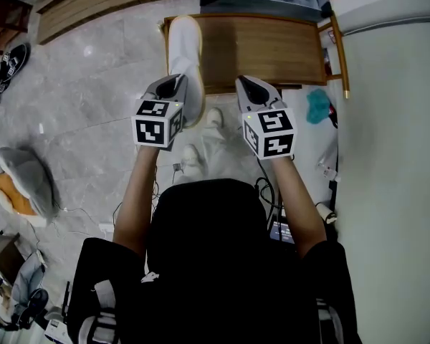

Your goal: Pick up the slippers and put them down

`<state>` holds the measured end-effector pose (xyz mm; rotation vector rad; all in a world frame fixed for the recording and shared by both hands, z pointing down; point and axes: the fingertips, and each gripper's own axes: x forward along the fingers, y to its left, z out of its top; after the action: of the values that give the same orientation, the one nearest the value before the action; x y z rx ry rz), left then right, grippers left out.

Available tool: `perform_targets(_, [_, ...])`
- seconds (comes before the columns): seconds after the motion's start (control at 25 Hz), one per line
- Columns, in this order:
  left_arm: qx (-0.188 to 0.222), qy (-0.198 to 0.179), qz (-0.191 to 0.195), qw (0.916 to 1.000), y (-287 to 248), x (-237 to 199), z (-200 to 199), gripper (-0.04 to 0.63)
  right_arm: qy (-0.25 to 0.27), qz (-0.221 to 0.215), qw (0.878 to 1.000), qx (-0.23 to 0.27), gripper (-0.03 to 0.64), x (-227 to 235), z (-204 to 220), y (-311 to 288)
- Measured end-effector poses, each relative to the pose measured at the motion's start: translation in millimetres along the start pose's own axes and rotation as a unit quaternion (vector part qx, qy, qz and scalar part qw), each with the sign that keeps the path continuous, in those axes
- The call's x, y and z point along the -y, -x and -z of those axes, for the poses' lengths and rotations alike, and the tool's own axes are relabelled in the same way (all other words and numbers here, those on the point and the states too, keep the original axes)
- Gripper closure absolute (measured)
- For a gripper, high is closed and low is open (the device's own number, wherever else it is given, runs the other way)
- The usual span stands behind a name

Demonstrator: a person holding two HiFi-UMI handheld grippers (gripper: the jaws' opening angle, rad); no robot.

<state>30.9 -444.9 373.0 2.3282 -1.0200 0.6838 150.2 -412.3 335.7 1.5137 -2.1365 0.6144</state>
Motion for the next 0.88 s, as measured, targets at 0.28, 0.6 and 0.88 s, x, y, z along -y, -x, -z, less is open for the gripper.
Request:
perform_targets(0.28, [0.044,-0.013,0.006,0.9989,55.8,16.9,-7.7,0.58,0.014,0.012,0.999,0.038,0.618,-28.9,-16.2,36.9])
perform_targets(0.6, [0.087,-0.037,0.017,0.9954,115.9,42.4,-12.1,0.58,0.028,0.021,0.997,0.063,0.618,-63.6,-16.6,77.9])
perform_targets(0.88, [0.114,-0.048,0.022,0.992,165.5,55.9,-4.0,0.58,0.033,0.032,0.995,0.089,0.618,-94.3,-18.5,112.8])
